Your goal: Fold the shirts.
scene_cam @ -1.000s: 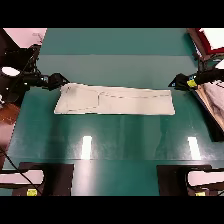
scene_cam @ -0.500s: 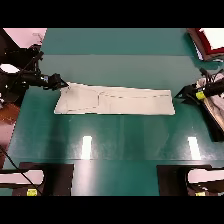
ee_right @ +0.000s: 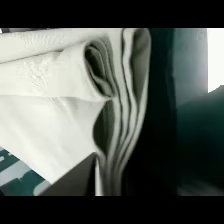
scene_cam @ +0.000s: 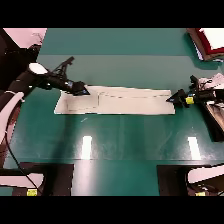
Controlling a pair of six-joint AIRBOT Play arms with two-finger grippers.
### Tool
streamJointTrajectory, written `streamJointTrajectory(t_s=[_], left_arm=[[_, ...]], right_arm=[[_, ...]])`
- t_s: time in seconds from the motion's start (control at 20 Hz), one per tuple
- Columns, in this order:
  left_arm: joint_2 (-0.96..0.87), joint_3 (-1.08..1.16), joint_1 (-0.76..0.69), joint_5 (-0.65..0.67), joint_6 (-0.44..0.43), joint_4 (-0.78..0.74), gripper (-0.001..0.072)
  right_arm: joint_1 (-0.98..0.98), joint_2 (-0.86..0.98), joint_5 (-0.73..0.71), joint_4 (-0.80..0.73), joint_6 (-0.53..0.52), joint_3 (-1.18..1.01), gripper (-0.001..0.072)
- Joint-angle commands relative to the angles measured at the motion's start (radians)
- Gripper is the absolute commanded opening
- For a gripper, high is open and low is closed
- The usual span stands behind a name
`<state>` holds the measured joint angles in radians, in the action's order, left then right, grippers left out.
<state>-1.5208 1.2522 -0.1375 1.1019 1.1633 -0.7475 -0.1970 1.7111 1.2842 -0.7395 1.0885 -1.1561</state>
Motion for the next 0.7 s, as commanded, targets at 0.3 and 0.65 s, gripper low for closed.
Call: streamJointTrajectory(t_s=[0.3,0.65], left_arm=[[-0.277,0.333,-0.231,-0.043,0.081,-0.018,0.003],[-0.452,0.428,-0.295,-0.065,0.154,-0.014,0.0031]], right_arm=[[0.128,-0.134,0.229,0.033,0.011,-0.28,0.0013],[0.304,-0.246,0.235,0.033,0.21,-0.62,0.0013]])
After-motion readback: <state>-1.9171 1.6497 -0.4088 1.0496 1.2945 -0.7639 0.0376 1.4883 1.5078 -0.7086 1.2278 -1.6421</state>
